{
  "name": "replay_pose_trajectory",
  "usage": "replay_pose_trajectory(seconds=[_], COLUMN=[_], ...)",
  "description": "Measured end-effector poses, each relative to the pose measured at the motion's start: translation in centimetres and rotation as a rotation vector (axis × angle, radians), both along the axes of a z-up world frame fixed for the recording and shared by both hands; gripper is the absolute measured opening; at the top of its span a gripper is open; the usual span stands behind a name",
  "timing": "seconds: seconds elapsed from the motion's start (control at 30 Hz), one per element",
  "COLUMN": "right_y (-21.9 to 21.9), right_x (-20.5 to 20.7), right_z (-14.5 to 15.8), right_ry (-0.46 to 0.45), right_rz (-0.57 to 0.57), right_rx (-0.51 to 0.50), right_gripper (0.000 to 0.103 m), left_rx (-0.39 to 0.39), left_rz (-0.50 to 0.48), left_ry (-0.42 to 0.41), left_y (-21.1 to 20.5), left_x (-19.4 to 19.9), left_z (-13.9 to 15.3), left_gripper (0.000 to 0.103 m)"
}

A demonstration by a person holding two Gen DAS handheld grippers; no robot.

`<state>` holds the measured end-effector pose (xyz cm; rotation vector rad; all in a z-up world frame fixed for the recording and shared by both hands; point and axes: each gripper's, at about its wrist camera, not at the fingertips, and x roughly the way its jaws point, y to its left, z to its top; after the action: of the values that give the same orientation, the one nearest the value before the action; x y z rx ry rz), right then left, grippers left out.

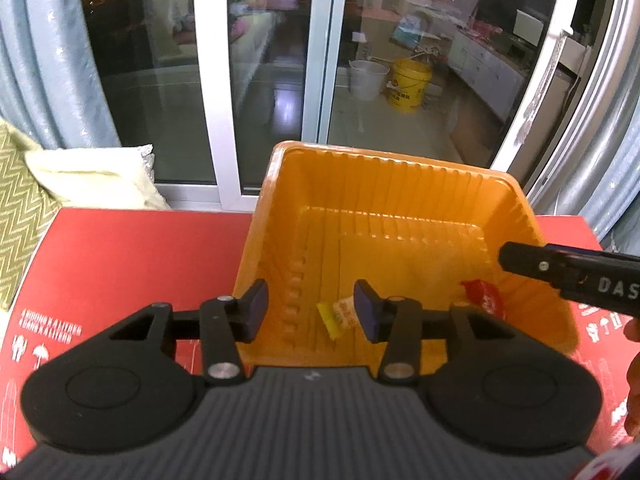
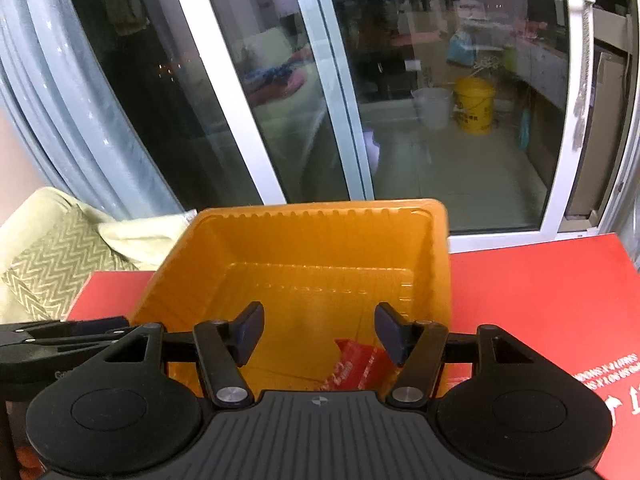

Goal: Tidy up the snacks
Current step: 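Open both tools over the orange tray, dropping both candies inside, then move both tools back toward the remaining snacks on the table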

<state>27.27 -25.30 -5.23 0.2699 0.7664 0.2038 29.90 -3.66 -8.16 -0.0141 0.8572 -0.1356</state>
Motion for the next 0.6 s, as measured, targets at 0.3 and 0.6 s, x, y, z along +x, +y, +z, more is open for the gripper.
replay_pose_trajectory(seconds=[0.3, 0.6], right_y=[-2.4, -4.1], right_x=[-4.4, -7.9], right_z=[1.4, 1.2], right_ry=[0.004, 0.024], right_rz=[0.107, 0.27], right_rx=[0.026, 0.022], right_gripper=[0.061, 0.061], left_rx=[-0.018, 0.0], left_rz=[0.114, 0.27], left_ry=[0.02, 0.033], left_y=[-0.5, -1.9], left_x=[-6.2, -13.0], left_z=[2.2, 2.6], left_gripper=[0.049, 0.05])
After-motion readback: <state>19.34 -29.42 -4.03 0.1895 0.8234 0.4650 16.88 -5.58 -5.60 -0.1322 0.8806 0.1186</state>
